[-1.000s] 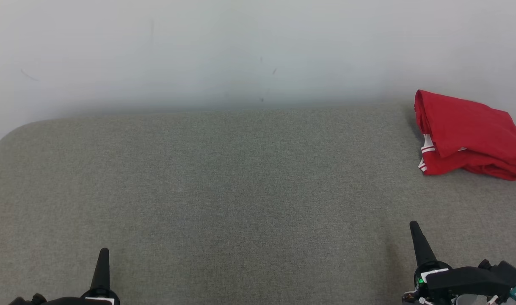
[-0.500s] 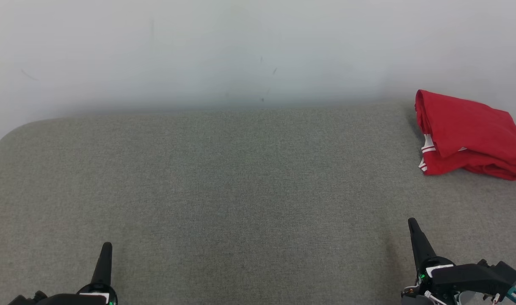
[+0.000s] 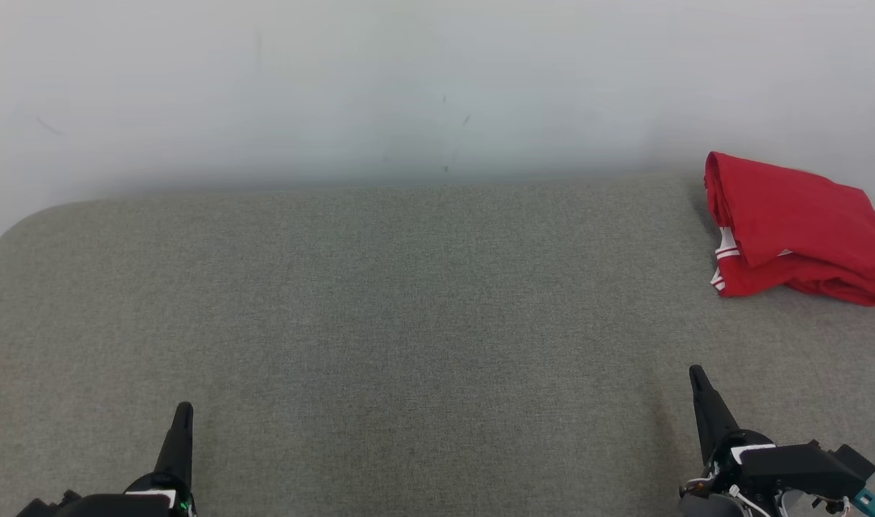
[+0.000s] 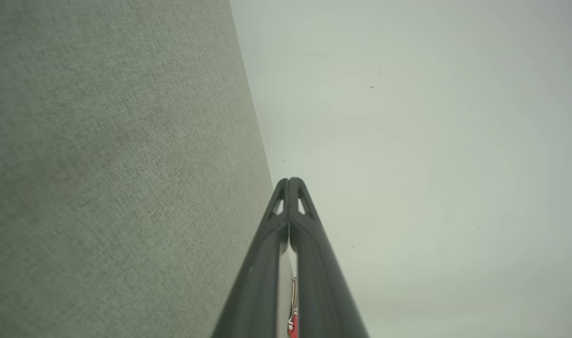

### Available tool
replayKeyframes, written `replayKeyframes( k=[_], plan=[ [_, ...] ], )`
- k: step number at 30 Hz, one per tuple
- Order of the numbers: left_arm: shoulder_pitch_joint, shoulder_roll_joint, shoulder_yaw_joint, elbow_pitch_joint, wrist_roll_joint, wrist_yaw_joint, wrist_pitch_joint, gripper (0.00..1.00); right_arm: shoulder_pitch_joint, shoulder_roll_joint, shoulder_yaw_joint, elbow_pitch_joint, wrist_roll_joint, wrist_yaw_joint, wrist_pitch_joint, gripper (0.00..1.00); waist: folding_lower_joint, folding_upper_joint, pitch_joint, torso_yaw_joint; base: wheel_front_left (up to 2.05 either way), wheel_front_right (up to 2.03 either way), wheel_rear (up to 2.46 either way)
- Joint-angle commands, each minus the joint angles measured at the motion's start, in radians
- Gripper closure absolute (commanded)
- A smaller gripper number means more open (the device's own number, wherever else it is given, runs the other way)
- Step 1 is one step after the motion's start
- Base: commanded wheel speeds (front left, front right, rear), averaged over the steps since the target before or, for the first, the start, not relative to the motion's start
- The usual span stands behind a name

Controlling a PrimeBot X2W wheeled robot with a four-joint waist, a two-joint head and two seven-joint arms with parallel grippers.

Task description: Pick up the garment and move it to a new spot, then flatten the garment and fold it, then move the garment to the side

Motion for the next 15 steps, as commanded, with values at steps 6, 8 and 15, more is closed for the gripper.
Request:
replayKeyframes(
  k=[6, 8, 15],
  plan=[
    [-0.019, -0.003, 0.005, 0.002, -0.069, -0.011, 0.017, 1.00, -0.014, 0.006, -0.005, 0.002, 0.063, -0.002, 0.016, 1.00, -0.0001, -0.0001, 0.000, 0.001, 0.00, 0.00, 0.00],
    [-0.021, -0.004, 0.005, 0.002, -0.084, -0.014, 0.020, 1.00, -0.015, 0.007, -0.006, 0.004, 0.078, -0.002, 0.020, 1.00, -0.0001, -0.0001, 0.001, 0.001, 0.00, 0.00, 0.00],
    [-0.027, -0.005, 0.007, 0.004, -0.124, -0.017, 0.029, 1.00, -0.020, 0.009, -0.009, 0.007, 0.116, -0.002, 0.029, 1.00, -0.0001, -0.0001, 0.001, 0.001, 0.00, 0.00, 0.00]
  ],
)
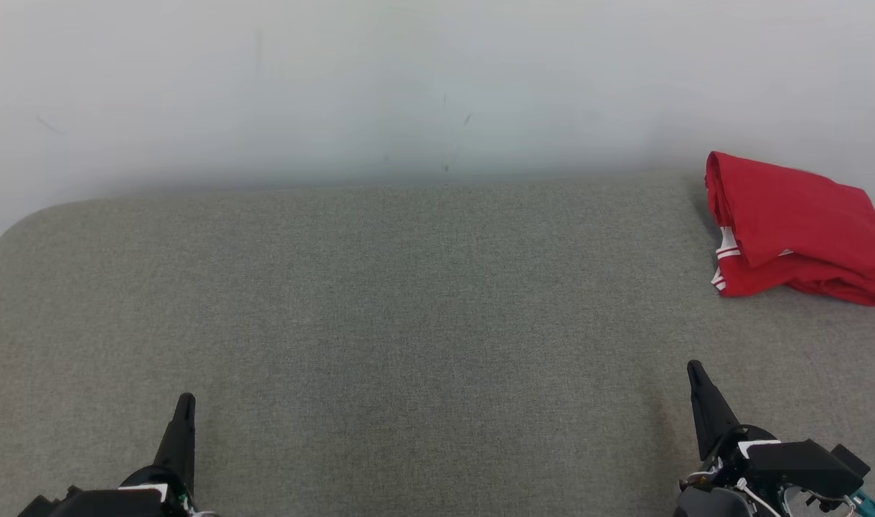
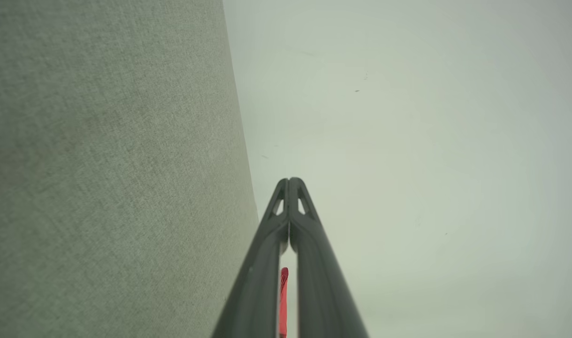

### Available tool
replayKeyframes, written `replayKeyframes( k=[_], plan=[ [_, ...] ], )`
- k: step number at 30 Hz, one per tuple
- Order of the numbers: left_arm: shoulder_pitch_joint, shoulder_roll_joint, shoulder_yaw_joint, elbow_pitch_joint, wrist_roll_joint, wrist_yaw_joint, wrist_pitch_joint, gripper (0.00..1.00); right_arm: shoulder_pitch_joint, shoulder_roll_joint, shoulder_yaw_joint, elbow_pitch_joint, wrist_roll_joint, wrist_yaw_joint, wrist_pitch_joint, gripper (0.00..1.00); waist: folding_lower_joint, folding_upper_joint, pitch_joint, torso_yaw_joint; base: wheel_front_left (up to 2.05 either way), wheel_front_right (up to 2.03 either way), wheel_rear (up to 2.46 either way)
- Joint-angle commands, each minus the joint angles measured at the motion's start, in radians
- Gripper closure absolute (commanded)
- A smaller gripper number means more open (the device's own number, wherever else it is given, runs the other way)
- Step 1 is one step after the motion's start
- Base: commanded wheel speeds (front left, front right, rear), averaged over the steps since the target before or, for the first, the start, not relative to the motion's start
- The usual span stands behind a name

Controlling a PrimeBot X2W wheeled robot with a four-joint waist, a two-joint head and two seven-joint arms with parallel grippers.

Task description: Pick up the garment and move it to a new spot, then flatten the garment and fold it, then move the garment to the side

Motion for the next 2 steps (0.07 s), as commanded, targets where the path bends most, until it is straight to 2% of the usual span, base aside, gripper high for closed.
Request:
replayKeyframes(
  k=[1, 2],
  plan=[
    [-0.012, -0.002, 0.003, 0.001, -0.006, -0.002, 0.000, 1.00, -0.006, 0.005, -0.001, 0.001, 0.002, -0.002, 0.004, 1.00, -0.0001, 0.0000, 0.000, 0.000, 0.00, 0.00, 0.00],
    [-0.011, -0.002, 0.003, 0.001, -0.006, -0.002, 0.000, 1.00, -0.006, 0.005, -0.001, 0.001, 0.002, -0.002, 0.004, 1.00, -0.0001, 0.0000, 0.000, 0.000, 0.00, 0.00, 0.00]
  ],
)
